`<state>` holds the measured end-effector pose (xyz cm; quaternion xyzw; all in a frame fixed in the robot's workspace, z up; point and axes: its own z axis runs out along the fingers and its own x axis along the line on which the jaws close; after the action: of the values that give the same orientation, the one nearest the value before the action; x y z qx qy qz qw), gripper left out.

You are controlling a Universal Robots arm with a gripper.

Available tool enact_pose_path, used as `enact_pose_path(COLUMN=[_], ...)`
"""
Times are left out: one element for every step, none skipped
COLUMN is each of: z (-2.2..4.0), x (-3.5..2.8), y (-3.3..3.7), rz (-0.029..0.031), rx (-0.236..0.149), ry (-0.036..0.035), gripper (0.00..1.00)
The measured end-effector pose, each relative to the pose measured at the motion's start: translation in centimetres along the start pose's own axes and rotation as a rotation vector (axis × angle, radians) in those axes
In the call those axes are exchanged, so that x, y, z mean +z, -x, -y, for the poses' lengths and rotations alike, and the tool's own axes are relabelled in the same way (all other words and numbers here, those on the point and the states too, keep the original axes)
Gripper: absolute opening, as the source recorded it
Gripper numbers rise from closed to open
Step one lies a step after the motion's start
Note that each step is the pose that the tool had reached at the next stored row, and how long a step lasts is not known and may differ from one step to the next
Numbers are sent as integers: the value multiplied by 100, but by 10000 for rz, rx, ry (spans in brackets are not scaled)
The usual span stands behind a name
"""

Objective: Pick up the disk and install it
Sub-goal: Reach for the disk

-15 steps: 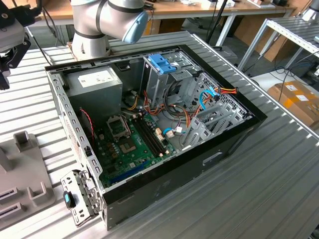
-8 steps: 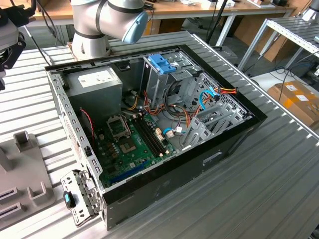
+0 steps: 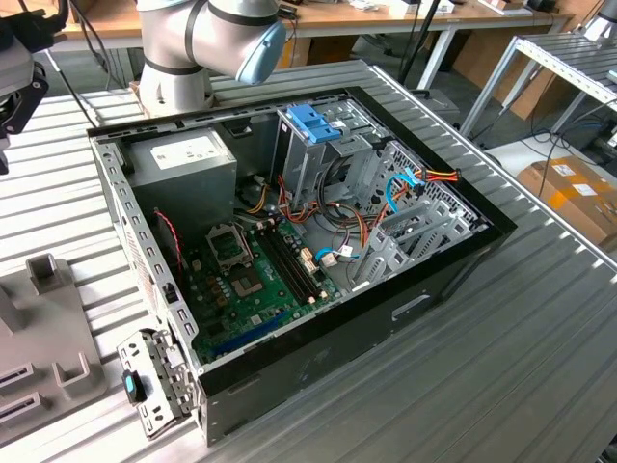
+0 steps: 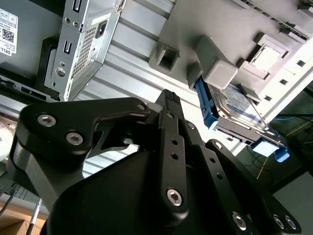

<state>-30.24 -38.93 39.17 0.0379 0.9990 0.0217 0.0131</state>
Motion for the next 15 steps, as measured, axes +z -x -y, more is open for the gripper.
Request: enact_pose_path(z=[0, 0, 0, 0, 0, 1, 1, 1, 1, 1, 1, 1, 2, 2, 2], x=[0, 0, 0, 0, 0, 0, 0, 0, 0, 0, 0, 0, -1, 0, -1], y=[-2, -4, -5, -6, -8, -9, -12, -14, -17, -18, -19, -20, -23, -23, -24], rz=[0, 0, 0, 0, 1, 0, 0, 0, 0, 0, 0, 0, 0, 0, 0], rx=[0, 0, 0, 0, 0, 0, 0, 0, 0, 0, 0, 0, 0, 0, 0], ry=[0, 0, 0, 0, 1, 0, 0, 0, 0, 0, 0, 0, 0, 0, 0], gripper=[11, 11, 11, 11, 11, 11, 11, 11, 11, 11, 11, 11, 11, 11, 11])
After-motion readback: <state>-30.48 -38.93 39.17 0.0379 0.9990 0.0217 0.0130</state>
